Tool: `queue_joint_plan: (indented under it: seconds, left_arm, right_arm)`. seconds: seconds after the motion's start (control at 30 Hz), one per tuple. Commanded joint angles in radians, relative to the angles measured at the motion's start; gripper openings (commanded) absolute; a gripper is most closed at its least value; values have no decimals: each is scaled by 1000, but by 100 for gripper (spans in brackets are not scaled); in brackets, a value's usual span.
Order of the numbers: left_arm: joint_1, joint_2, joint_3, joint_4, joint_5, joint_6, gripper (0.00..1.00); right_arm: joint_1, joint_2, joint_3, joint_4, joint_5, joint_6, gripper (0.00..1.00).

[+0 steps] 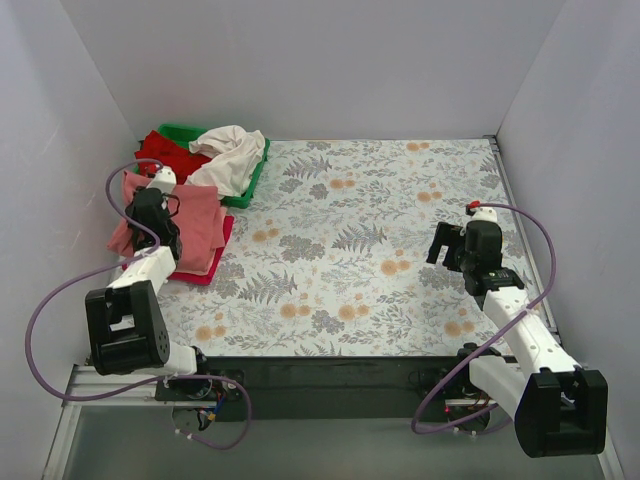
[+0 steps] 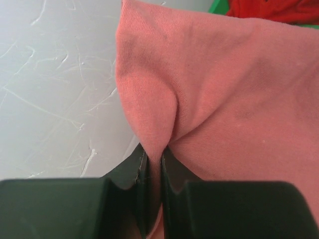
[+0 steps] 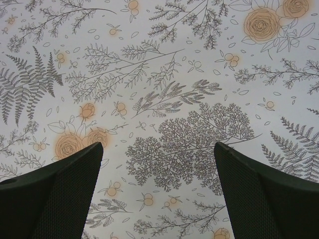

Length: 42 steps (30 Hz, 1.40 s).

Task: Fold and stack the t-shirts
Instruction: Neatly place the folded tshirt to the corner, then reset both grippers

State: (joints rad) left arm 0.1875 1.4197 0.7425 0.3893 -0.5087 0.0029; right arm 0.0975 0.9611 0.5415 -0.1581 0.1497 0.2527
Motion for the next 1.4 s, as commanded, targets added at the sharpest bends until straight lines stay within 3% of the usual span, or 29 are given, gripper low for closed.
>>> queue_joint_plan:
  seconds: [0.0, 0.07, 0.1, 0.2, 0.37, 0.6, 0.73, 0.8, 0.83, 0.97, 1.07, 1.2, 1.37]
  left_arm:
    - [12, -7, -5, 100, -37, -30, 2]
    - [13, -1, 1, 95, -36, -43, 24]
    - [13, 1, 3, 77, -31, -44, 48]
    - [15, 2, 9, 72, -28, -55, 83]
    - [13, 4, 47, 42, -47, -89, 86]
    - [13, -47, 217, -215, -28, -349, 88]
    - [12, -51, 476, -548, 126, -649, 89]
    - [12, -63, 535, -677, 197, -781, 89]
    - [12, -74, 552, -699, 249, -882, 90]
    - [-3, -131, 563, -754, 540, -1058, 90]
    - [-103, -160, 529, -754, 485, -1155, 91]
    - [-348, -137, 477, -733, 385, -1181, 92]
    - [-502, -146, 315, -587, 461, -1189, 92]
  right_arm:
    - [-5, 8, -2, 49, -16, -18, 98]
    - [-5, 10, -2, 51, -18, -16, 98]
    - [-5, 10, -2, 49, -18, -16, 98]
    - [-5, 10, -2, 51, -16, -16, 98]
    - [-7, 11, -3, 52, -16, -16, 98]
    - [-7, 11, -3, 51, -7, -15, 98]
    - [-7, 16, -5, 51, 13, -7, 98]
    - [-7, 18, -3, 49, 11, -7, 98]
    - [-7, 16, -2, 49, 10, -9, 98]
    - [-8, -5, 3, 46, 2, -9, 98]
    - [-7, -31, 11, 34, -12, -7, 98]
    - [-7, -64, 26, 17, -18, 8, 98]
    - [-7, -78, 40, 25, -50, 17, 98]
